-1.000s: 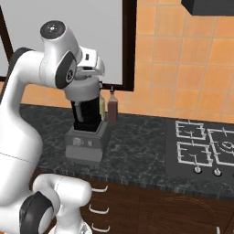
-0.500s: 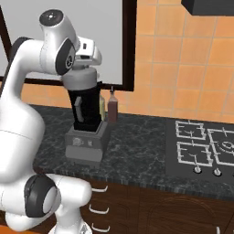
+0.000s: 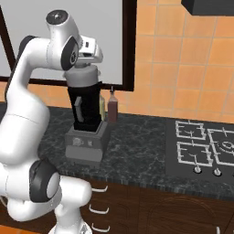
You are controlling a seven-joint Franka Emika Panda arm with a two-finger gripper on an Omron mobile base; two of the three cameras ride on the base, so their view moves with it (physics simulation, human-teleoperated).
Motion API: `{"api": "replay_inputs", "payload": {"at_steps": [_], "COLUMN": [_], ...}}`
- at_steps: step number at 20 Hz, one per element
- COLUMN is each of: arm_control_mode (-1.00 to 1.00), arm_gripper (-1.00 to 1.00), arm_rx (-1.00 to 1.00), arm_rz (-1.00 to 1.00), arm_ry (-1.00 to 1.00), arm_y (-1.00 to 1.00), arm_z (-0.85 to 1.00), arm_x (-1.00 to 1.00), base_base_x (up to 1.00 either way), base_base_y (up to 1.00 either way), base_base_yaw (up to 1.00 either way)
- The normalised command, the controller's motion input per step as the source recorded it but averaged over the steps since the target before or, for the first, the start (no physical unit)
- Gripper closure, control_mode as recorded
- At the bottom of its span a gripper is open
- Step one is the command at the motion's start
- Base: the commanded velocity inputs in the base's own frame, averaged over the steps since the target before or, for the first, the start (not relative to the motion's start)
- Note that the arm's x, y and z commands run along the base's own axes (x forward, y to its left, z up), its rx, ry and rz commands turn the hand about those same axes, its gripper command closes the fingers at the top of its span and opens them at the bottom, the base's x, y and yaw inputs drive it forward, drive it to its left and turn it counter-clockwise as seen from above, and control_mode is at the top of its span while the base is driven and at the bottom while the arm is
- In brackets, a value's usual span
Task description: Close the lid blender by securely placing the lid on top.
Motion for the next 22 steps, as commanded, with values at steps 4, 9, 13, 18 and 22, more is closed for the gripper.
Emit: {"api": "replay_inputs", "payload": {"at_steps": [4,9,13,18,22], "arm_control_mode": [-1.0,-1.0,-1.0,-1.0,-1.0], "arm_gripper": [1.0,1.0,1.0,1.0,1.0], "arm_rx": [0.0,0.0,0.0,0.0,0.0], "arm_rz": [0.0,0.0,0.0,0.0,0.0], "arm_ry": [0.0,0.0,0.0,0.0,-0.01], "arm_y": [0.0,0.0,0.0,0.01,0.09], "arm_z": [0.0,0.03,0.08,0.09,0.03], "arm_x": [0.38,0.34,0.3,0.29,0.1], "base_base_x": [0.0,0.0,0.0,0.0,0.0], "base_base_y": [0.0,0.0,0.0,0.0,0.0], "base_base_yaw": [0.0,0.0,0.0,0.0,0.0]}}
